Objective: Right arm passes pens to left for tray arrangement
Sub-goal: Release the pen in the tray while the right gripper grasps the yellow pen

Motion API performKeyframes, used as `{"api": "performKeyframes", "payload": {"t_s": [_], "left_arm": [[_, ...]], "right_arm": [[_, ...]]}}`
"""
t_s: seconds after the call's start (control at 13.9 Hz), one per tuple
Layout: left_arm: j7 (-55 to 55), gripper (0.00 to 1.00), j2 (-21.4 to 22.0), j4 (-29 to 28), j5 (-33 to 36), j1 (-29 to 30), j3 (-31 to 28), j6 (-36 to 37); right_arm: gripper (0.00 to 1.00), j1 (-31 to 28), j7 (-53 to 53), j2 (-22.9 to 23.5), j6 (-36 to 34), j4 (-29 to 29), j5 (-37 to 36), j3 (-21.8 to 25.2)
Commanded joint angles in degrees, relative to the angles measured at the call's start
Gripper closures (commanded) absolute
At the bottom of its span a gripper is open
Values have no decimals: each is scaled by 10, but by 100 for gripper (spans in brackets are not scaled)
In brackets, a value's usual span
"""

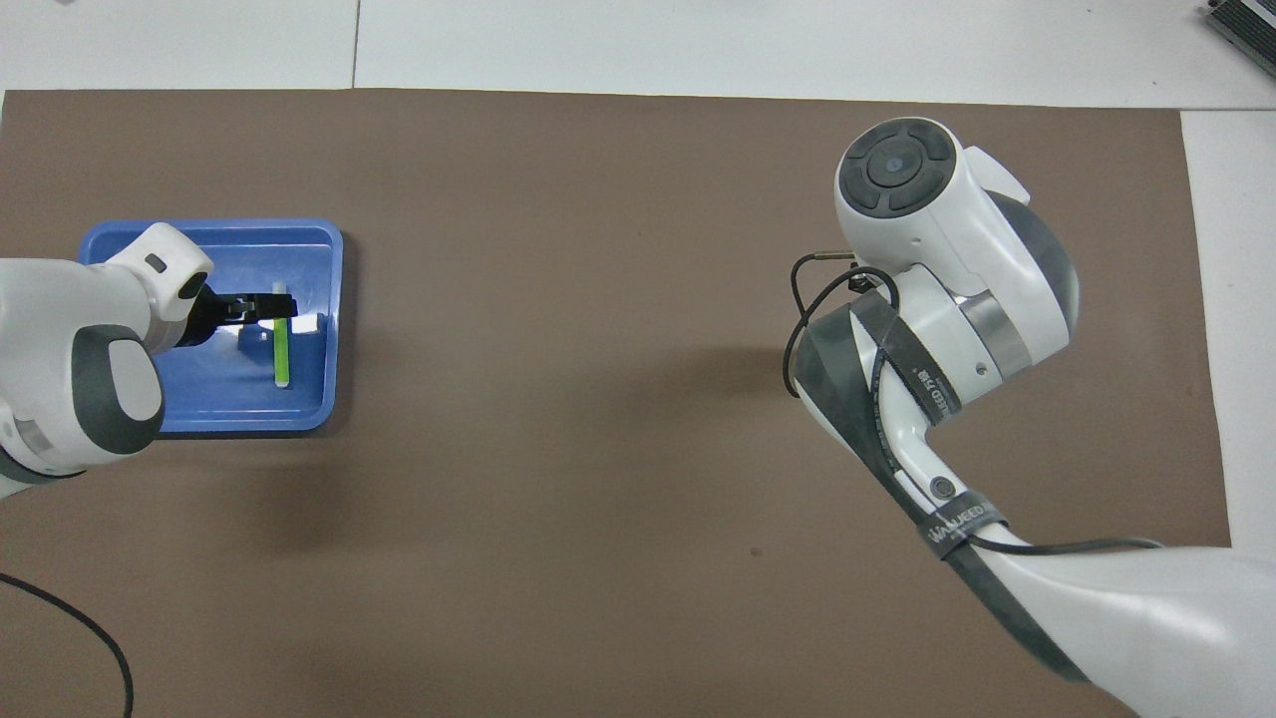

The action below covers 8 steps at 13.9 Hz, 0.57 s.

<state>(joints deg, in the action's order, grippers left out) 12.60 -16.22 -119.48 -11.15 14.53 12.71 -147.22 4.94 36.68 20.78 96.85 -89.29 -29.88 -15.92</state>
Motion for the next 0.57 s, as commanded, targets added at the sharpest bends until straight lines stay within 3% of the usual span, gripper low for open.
{"api": "performKeyframes", "payload": {"t_s": [0.0, 0.14, 0.5], "left_arm": [[43, 1, 2, 1, 11, -1, -2, -15], [44, 1, 2, 2, 11, 2, -2, -53], [22, 1, 9, -13, 11, 1, -2, -20]], "right_arm": [[100, -5, -35, -19, -32, 1, -9, -16], [100, -4, -49, -31, -49, 1, -10, -29], [100, -5, -116, -78, -91, 4, -2, -55]]}}
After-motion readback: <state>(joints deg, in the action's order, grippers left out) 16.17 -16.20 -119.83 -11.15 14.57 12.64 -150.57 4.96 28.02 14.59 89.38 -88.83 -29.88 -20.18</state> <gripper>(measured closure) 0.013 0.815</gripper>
